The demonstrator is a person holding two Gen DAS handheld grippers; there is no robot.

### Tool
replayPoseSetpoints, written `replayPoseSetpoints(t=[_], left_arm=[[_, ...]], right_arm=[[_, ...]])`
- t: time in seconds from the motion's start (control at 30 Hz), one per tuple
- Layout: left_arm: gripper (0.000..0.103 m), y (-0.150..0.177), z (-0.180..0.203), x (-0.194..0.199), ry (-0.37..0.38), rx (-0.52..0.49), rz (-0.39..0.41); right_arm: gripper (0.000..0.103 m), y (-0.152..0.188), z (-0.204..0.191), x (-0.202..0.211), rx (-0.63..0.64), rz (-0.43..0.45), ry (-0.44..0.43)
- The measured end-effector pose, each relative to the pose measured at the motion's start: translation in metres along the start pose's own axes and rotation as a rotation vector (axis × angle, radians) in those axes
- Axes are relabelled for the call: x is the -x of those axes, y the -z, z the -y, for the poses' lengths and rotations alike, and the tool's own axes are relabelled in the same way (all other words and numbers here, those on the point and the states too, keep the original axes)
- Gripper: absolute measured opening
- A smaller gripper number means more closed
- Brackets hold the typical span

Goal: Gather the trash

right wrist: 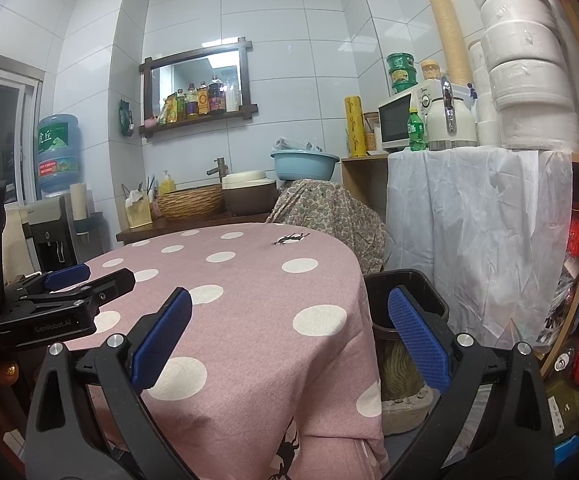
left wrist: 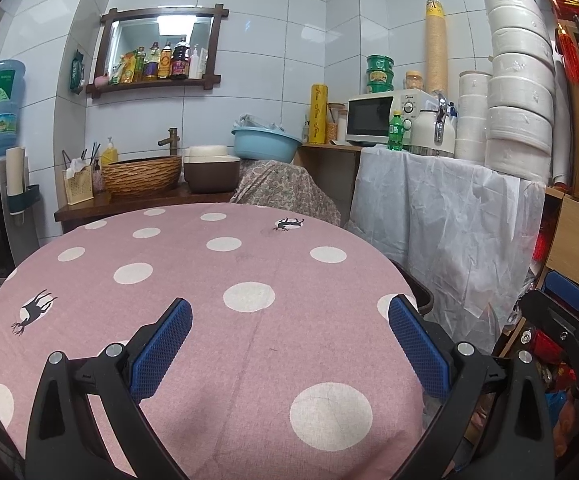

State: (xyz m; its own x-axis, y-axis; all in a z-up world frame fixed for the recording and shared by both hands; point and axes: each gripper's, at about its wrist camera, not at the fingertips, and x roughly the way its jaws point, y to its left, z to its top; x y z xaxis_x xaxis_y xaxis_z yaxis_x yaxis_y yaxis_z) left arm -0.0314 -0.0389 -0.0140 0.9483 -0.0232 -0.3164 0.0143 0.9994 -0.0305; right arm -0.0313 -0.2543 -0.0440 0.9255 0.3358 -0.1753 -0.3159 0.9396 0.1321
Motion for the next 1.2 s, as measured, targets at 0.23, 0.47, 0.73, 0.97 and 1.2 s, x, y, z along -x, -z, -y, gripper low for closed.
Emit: replayPoseSetpoints(t=[0.23, 0.47, 0.73, 0.97, 1.2], left_arm=[[0.098, -0.0014, -0.0005, 0.0013, 0.005, 0.0, -0.002], [0.098, -0.0017, -0.0005, 0.002, 0.003, 0.0, -0.002], [0.098, -0.0017, -0.002, 0.002, 0.006, 0.0, -0.002], [0.098, -0.0016, -0.0018, 0.0017, 0.005, -0.001, -0.003], [0.098, -0.0015, -0.0023, 0.0019, 0.005, -0.002, -0.003]], right_arm=[[0.097, 0.0006, 0.0004, 0.0007, 0.001, 0.001, -0.002], [0.097, -0.0011, 0.0013, 0.0014, 0.006, 0.002, -0.006], [0.097, -0.0036, 0.0021, 0.0026, 0.014, 0.006, -0.013], [0.097, -0.0047, 0.0028, 0.0025, 0.023, 0.01, -0.013], [0.097, -0.0048, 0.003, 0.003, 0.027, 0.009, -0.015]])
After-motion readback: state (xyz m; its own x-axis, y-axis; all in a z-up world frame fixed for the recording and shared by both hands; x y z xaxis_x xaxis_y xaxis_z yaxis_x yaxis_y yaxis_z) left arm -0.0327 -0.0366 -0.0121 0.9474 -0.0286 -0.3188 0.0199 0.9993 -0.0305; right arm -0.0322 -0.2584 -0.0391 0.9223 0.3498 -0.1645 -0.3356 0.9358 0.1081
